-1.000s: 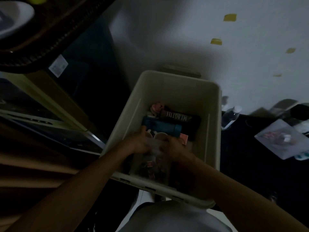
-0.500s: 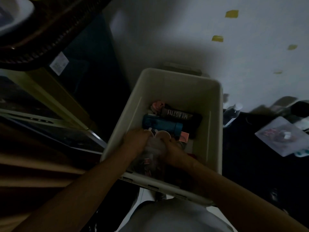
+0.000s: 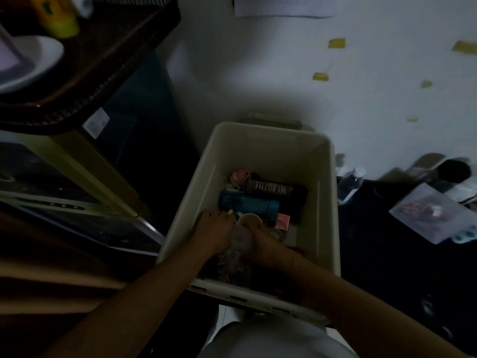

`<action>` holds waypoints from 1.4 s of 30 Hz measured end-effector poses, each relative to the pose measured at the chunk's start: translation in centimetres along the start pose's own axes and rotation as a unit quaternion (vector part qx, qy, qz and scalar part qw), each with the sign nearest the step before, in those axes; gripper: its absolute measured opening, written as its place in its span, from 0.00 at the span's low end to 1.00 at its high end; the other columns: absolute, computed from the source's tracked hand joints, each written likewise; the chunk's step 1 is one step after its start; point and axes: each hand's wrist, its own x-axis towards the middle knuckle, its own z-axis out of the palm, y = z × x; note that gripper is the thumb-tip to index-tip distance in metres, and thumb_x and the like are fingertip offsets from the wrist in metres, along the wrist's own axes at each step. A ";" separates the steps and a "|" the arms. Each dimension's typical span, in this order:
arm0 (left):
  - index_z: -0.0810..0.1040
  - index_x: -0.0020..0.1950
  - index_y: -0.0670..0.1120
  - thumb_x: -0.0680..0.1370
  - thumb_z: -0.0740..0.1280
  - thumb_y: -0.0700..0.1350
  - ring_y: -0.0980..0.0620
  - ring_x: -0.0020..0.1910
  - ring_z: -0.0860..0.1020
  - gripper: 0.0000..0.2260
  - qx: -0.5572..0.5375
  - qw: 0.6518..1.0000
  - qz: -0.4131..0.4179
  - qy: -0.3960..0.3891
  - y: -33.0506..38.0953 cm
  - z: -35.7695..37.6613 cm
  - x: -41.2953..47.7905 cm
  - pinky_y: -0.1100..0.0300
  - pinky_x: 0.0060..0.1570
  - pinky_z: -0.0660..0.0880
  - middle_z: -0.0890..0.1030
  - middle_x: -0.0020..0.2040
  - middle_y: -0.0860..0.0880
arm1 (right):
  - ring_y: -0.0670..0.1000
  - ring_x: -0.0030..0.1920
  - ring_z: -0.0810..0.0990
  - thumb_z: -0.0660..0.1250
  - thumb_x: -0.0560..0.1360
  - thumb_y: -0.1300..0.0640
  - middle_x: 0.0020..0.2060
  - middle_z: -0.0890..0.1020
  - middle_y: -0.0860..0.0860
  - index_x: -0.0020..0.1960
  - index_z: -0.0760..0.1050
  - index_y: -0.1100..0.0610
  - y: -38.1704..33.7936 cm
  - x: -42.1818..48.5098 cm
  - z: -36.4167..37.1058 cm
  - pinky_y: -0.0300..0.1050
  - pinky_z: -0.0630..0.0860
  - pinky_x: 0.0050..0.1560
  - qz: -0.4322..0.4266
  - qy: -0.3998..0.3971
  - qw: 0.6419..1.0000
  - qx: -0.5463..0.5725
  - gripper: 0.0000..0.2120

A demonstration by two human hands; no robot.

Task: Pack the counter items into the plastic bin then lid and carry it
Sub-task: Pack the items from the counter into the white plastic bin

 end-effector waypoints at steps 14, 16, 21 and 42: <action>0.73 0.57 0.47 0.76 0.63 0.49 0.43 0.54 0.76 0.12 -0.151 0.974 0.089 0.142 3.3 -6.0 2.0 0.49 0.52 0.70 0.78 0.54 0.46 | 0.52 0.57 0.76 0.69 0.73 0.49 0.61 0.69 0.51 0.69 0.68 0.54 0.3 -2.6 -8.8 0.49 0.76 0.60 0.005 0.105 0.994 0.028 0.26; 0.74 0.59 0.48 0.76 0.63 0.48 0.44 0.54 0.76 0.13 -0.172 0.968 0.102 0.155 4.2 -7.2 2.5 0.51 0.51 0.70 0.78 0.55 0.47 | 0.50 0.54 0.78 0.65 0.69 0.45 0.61 0.74 0.53 0.66 0.71 0.51 0.8 -2.9 -10.5 0.46 0.79 0.53 -0.002 0.128 0.991 0.048 0.26; 0.73 0.62 0.50 0.78 0.61 0.49 0.47 0.56 0.74 0.14 -0.151 0.965 0.125 0.176 7.5 -10.8 3.8 0.52 0.54 0.66 0.77 0.57 0.49 | 0.52 0.54 0.79 0.66 0.76 0.60 0.55 0.78 0.53 0.65 0.73 0.59 1.6 -6.1 -15.2 0.46 0.77 0.55 -0.003 0.192 0.978 0.079 0.17; 0.71 0.67 0.48 0.81 0.58 0.53 0.47 0.64 0.72 0.18 -0.133 0.930 0.261 0.221 28.9 -17.1 11.3 0.51 0.66 0.65 0.76 0.64 0.48 | 0.48 0.51 0.77 0.64 0.78 0.60 0.55 0.79 0.51 0.65 0.74 0.57 20.6 -16.3 -27.0 0.39 0.72 0.51 0.129 0.371 0.905 0.163 0.15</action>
